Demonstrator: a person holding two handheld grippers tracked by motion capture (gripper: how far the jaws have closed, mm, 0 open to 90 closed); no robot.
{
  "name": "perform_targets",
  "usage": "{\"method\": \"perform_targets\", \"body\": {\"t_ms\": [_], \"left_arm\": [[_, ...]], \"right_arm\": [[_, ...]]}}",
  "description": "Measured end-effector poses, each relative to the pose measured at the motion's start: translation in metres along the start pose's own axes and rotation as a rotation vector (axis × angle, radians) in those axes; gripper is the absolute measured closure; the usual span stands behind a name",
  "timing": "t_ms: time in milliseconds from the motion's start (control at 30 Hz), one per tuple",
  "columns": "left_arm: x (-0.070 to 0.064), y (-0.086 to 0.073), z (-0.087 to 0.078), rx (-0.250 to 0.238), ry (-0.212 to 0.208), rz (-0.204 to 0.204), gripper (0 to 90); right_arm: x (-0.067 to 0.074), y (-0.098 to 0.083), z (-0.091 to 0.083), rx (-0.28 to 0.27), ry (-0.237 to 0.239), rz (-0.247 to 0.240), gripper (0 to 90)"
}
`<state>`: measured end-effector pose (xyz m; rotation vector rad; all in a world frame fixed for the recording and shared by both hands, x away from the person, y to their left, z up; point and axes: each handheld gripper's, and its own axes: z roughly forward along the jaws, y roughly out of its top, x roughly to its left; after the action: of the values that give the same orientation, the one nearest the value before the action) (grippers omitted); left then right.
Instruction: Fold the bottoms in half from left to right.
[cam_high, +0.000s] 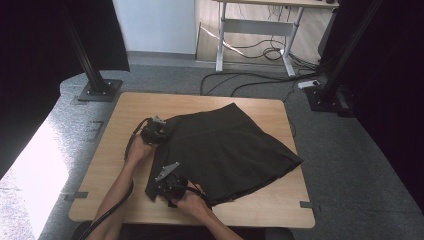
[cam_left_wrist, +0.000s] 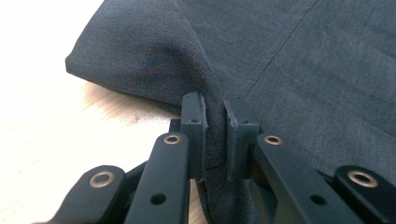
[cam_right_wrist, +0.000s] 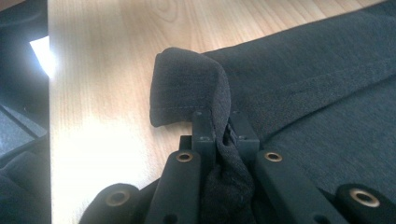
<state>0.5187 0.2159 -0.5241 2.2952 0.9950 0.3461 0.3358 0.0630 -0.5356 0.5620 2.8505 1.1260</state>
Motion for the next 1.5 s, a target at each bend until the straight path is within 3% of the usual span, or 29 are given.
{"method": "perform_targets", "body": {"t_ms": [100,233,400,567,633,733,867,1067,1167,1500], "left_arm": [[0.002,-0.003,-0.009,-0.006,-0.007,0.010,80.4],[0.005,-0.008,-0.033,-0.034,-0.017,0.016,80.5],[0.012,-0.022,-0.066,0.006,0.016,0.061,80.4],[0.029,-0.047,-0.110,0.002,0.041,0.041,80.4],[0.036,-0.054,-0.127,-0.003,0.068,0.027,80.4],[0.044,-0.056,-0.145,-0.020,0.098,0.001,80.4],[0.049,-0.045,-0.152,-0.062,0.104,-0.029,80.5],[0.044,-0.011,-0.148,-0.137,0.112,-0.068,82.4],[0.039,0.008,-0.145,-0.161,0.137,-0.083,83.3],[0.017,0.060,-0.130,-0.201,0.160,-0.067,85.6]], "right_arm": [[0.004,0.003,0.003,-0.006,0.023,-0.007,83.8],[0.011,0.011,0.009,-0.025,0.079,-0.007,83.9],[0.029,0.031,0.015,-0.062,0.151,-0.040,83.9],[0.048,0.057,0.017,-0.111,0.254,-0.063,83.9],[0.053,0.066,0.014,-0.126,0.269,-0.088,84.0],[0.051,0.074,0.004,-0.144,0.262,-0.107,84.0],[0.036,0.074,-0.018,-0.173,0.227,-0.083,84.1],[0.003,0.064,-0.066,-0.250,0.154,-0.012,84.2],[-0.011,0.057,-0.091,-0.287,0.108,0.009,84.3],[-0.044,0.036,-0.157,-0.351,-0.040,0.054,84.4]]}}
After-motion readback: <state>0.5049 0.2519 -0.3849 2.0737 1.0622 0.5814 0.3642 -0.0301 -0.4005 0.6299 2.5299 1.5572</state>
